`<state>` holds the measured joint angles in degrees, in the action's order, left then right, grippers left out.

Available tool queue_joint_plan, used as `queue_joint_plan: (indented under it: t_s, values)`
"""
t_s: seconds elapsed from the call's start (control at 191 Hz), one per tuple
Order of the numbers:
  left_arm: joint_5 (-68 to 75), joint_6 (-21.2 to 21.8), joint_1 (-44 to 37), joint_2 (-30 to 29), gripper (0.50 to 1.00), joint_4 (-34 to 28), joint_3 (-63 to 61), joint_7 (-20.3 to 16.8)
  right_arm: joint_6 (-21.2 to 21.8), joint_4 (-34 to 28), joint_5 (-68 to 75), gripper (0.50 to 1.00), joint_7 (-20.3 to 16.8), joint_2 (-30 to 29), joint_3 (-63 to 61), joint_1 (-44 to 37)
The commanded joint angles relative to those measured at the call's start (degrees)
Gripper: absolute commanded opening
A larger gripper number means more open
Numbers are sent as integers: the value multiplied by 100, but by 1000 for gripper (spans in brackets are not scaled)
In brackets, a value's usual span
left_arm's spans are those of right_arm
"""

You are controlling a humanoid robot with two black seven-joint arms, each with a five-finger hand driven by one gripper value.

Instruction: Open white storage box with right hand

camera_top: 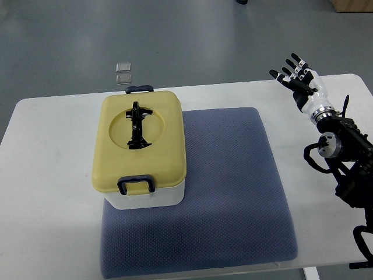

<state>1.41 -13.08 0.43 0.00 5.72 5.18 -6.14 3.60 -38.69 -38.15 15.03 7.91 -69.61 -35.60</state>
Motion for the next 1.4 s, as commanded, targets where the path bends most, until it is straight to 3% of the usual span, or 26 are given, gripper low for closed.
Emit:
queue_joint_plan:
  t_s: [0.0, 1.027, 1.393]
  values:
    - [0, 7, 1, 0, 1000, 0, -8, -18, 1, 2, 0, 946, 8, 9, 0, 0]
    - [-9, 7, 1, 0, 1000, -53, 0, -36, 9, 2, 9, 946, 61, 132, -9, -18]
    - [-9, 7, 1, 0, 1000, -53, 0, -36, 1, 2, 0, 946, 272, 141, -26, -9]
